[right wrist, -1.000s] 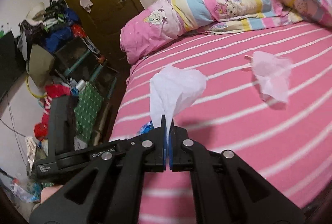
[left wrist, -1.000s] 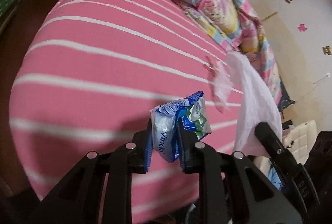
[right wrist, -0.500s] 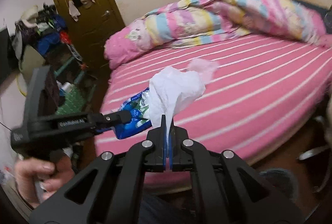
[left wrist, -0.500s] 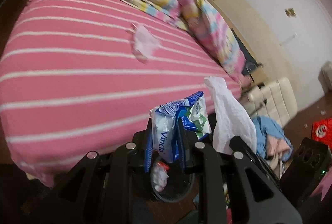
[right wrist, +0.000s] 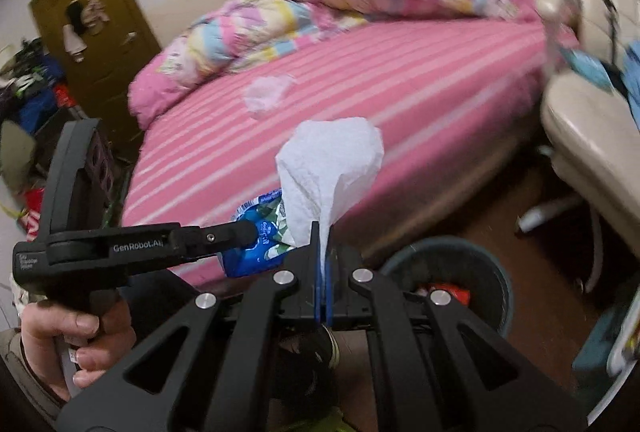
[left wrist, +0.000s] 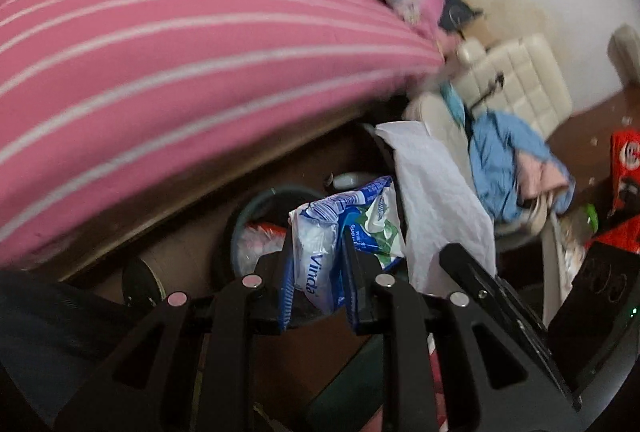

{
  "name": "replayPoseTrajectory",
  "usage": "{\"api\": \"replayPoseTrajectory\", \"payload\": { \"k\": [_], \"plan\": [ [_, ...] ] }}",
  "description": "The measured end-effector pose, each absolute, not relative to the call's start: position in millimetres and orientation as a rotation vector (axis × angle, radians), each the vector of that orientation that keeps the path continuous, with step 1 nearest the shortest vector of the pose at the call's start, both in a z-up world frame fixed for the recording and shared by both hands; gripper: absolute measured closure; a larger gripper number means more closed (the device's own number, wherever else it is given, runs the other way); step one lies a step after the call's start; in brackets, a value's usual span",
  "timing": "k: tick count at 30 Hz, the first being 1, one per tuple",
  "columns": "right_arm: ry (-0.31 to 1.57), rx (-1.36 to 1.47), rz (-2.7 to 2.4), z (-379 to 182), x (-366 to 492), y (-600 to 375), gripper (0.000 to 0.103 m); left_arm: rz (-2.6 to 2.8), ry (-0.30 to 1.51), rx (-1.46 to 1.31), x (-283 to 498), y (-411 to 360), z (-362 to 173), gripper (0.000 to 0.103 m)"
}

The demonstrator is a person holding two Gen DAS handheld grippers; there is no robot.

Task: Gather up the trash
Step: 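Carry the wipe packet and white tissue over the black bin, then open both tools to drop packet and tissue into the bin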

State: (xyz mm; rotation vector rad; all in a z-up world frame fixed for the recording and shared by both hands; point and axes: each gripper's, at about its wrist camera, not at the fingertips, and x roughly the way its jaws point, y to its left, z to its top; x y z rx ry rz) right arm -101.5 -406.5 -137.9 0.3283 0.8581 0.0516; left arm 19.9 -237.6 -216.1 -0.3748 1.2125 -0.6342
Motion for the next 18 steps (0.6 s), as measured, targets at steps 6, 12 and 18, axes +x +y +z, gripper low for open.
{"api": "replayPoseTrajectory", "payload": {
  "k": [6,12,18],
  "plan": [
    [0.920,0.396,-0.024,-176.4,-108.7,-442.0,0.101,-0.653,1.287,-0.288,21.2,-284.7,-256.2,0.083],
    [0.999,0.460,-0.085,-219.1,-111.5,-467.1,0.101,-0.649,1.386,-0.207,28.1,-316.2,-302.1,0.083],
    [1.091,0.501,-0.137,-259.3,-111.4,-487.3,0.101,-0.633,1.499,-0.129,38.5,-340.9,-348.4,0.083]
  ]
}}
